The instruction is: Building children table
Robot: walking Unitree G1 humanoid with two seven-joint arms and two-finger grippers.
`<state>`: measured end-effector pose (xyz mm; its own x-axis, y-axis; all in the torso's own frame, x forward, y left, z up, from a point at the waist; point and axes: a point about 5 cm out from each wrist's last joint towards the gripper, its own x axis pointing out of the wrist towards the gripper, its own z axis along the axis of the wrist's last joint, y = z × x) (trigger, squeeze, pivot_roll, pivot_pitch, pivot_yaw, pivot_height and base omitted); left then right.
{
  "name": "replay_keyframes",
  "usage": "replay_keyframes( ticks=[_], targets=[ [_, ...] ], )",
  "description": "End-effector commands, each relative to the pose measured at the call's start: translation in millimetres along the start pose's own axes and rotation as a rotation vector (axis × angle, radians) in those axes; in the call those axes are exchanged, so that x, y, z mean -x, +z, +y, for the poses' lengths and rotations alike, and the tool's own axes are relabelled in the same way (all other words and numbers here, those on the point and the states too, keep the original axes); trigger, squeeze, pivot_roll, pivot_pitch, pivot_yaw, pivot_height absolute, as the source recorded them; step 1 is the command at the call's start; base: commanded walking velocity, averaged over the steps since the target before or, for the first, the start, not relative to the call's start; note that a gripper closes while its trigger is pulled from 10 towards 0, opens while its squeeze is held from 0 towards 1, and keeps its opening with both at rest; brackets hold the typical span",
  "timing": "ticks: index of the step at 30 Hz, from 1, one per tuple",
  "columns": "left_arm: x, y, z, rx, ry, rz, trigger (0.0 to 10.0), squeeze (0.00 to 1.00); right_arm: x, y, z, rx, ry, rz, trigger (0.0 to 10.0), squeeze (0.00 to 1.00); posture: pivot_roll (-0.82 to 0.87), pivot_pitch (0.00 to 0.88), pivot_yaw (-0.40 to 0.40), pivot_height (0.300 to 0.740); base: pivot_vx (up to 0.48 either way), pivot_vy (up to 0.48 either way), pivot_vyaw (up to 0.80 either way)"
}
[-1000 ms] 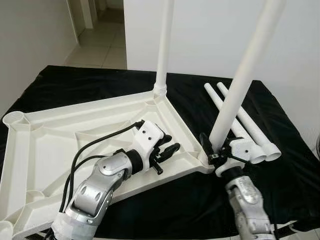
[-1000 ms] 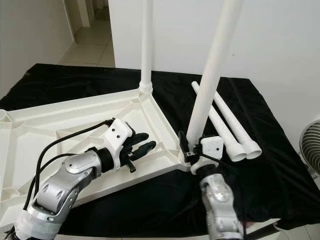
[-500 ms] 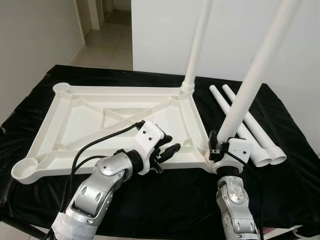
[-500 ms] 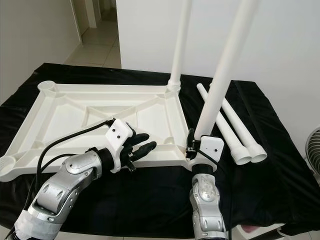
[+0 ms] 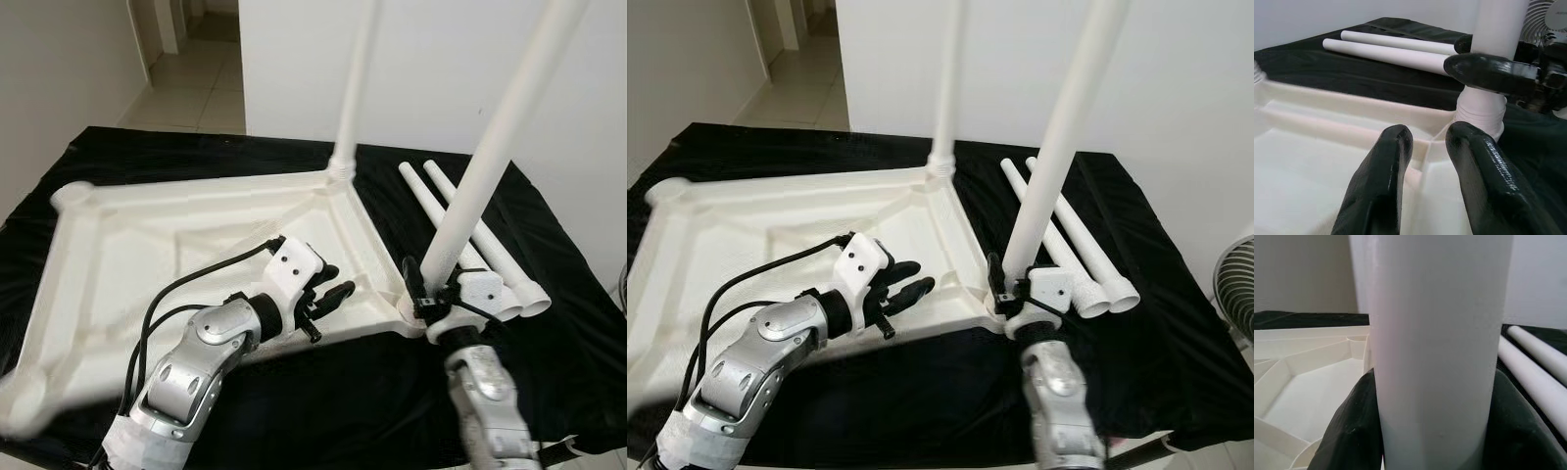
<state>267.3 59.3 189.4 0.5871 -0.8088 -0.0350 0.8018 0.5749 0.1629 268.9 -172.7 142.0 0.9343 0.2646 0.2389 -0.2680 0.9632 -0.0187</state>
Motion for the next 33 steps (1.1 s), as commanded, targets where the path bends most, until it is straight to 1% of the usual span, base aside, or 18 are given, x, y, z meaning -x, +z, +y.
replay_keyframes(
  ticks=[1,2,3,5,6,7,8,12,13,15,16,18,20,24,25,27,29,33],
  targets=[
    [-0.6,2.7,-1.0,-0.005,-0.007,-0.008,10.0,0.0,11.9,-27.8,2.8,-0.115,0.027,0.146,10.0,0.0,0.0,0.07,0.032,0.74,0.0,0.0,0.0],
    [-0.6,2.7,-0.9,-0.004,-0.006,-0.009,10.0,0.0,12.1,-26.5,-3.5,-0.087,0.029,0.152,10.0,0.0,0.0,0.071,0.031,0.74,0.0,0.0,0.0],
    [-0.6,2.7,-0.9,-0.004,-0.006,-0.009,10.0,0.0,12.1,-26.5,-3.5,-0.087,0.029,0.152,10.0,0.0,0.0,0.071,0.031,0.74,0.0,0.0,0.0],
    [-0.6,2.6,-0.9,-0.003,-0.004,-0.01,10.0,0.0,11.5,-23.6,-13.2,-0.015,0.018,0.148,10.0,0.0,-0.01,0.075,0.031,0.74,0.0,0.0,0.0],
    [-0.6,2.6,-0.9,-0.003,-0.004,-0.01,10.0,0.0,11.5,-23.6,-13.2,-0.015,0.018,0.148,10.0,0.0,-0.01,0.075,0.031,0.74,0.0,0.0,0.0],
    [-0.7,2.6,-1.1,-0.002,-0.004,-0.01,10.0,0.0,11.2,-22.7,-16.0,0.009,0.011,0.145,10.0,0.0,-0.01,0.075,0.031,0.74,0.0,0.0,0.0],
    [-0.8,2.7,-1.1,-0.001,-0.003,-0.011,10.0,0.0,10.7,-22.6,-15.6,0.047,-0.004,0.137,10.0,0.0,-0.01,0.077,0.03,0.74,0.0,0.0,0.0],
    [-0.8,2.9,-0.9,0.001,-0.001,-0.012,10.0,0.0,9.8,-24.3,-12.3,0.084,-0.023,0.137,10.0,0.0,0.0,0.076,0.032,0.74,0.0,0.0,0.0],
    [-0.6,2.9,-0.6,0.001,-0.001,-0.012,10.0,0.0,9.3,-24.0,-9.4,0.131,-0.007,0.132,10.0,0.0,0.0,0.076,0.034,0.74,0.0,0.0,0.0],
    [-0.6,2.9,-0.6,0.001,-0.001,-0.012,10.0,0.0,9.3,-24.0,-9.4,0.131,-0.007,0.132,10.0,0.0,0.0,0.076,0.034,0.74,0.0,0.0,0.0],
    [-0.4,3.0,-0.3,0.0,-0.001,-0.012,10.0,0.0,8.4,-23.6,-7.3,0.161,0.005,0.13,10.0,0.0,0.0,0.076,0.037,0.74,0.0,0.0,0.0],
    [-0.5,3.1,-0.4,0.0,-0.002,-0.012,10.0,0.0,8.5,-23.4,-6.8,0.159,0.005,0.127,10.0,0.0,0.0,0.076,0.04,0.74,0.0,0.0,0.0],
    [-0.6,3.3,-0.4,-0.002,-0.004,-0.011,10.0,0.0,8.6,-23.0,-1.9,0.228,0.058,0.126,10.0,0.0,-0.01,0.076,0.041,0.74,0.0,0.0,0.0],
    [-0.8,3.0,-0.4,-0.004,-0.006,-0.009,10.0,0.0,8.2,-21.6,-3.2,0.203,0.034,0.116,10.0,0.0,-0.01,0.078,0.042,0.74,0.0,0.0,0.0],
    [-0.9,2.9,-0.5,-0.003,-0.006,-0.009,10.0,0.0,8.0,-20.6,-3.8,0.184,0.029,0.108,10.0,0.0,-0.01,0.079,0.045,0.74,0.0,0.0,0.0],
    [-0.9,3.0,-0.8,-0.002,-0.008,-0.009,10.0,0.0,7.7,-18.8,-3.5,0.173,0.039,0.099,10.0,0.0,-0.01,0.079,0.045,0.74,0.0,0.0,0.0],
    [-1.0,2.9,-1.1,0.0,-0.01,-0.008,10.0,0.0,8.2,-16.2,-1.2,0.127,0.088,0.088,10.0,0.0,-0.01,0.082,0.047,0.74,0.0,0.0,0.0],
    [-0.8,2.9,-1.5,0.002,-0.013,-0.008,10.0,0.0,9.1,-15.6,-3.9,0.122,0.094,0.091,10.0,0.0,-0.01,0.082,0.047,0.74,0.0,0.0,0.0]
  ],
)
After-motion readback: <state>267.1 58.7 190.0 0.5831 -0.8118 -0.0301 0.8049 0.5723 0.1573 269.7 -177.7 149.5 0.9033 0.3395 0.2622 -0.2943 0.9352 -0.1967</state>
